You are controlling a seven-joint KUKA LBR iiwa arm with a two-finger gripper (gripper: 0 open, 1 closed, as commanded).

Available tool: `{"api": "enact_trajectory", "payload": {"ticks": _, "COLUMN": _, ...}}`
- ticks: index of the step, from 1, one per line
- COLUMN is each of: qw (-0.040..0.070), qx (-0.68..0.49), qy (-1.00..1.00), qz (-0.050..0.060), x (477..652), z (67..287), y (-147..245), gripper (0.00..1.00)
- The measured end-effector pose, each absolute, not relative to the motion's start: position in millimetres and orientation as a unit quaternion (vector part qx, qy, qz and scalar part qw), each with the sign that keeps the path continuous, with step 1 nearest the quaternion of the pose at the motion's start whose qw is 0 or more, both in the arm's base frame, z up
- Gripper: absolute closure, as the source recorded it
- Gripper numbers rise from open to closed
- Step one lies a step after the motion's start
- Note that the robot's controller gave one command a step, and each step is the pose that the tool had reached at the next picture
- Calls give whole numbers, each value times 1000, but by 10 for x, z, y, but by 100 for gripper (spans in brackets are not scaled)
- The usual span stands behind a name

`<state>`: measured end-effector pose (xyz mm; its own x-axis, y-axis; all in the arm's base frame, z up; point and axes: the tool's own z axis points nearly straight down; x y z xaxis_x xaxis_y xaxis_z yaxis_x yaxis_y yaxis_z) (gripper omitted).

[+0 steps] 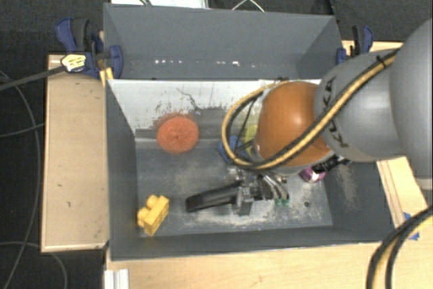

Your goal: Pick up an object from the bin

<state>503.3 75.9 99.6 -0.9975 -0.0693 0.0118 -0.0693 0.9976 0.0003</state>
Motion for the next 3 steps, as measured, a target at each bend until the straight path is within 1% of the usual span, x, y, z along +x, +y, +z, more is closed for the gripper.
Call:
{"api": "enact_trajectory", "payload": {"ticks": 1, "qw": 7, "qx": 34, "qy": -999, "qz": 0, "x": 5025, "z": 1212, "y": 758, "gripper": 100}}
{"api": "enact_trajectory", "payload": {"ticks": 2, "qw": 3, "qx": 34, "qy": -999, "qz": 0, "x": 5049, "z": 1347, "y": 761, "gripper": 100}}
{"api": "enact_trajectory", "payload": {"ticks": 3, "qw": 5, "qx": 33, "qy": -999, "qz": 0, "x": 5040, "z": 1425, "y": 760, "gripper": 100}}
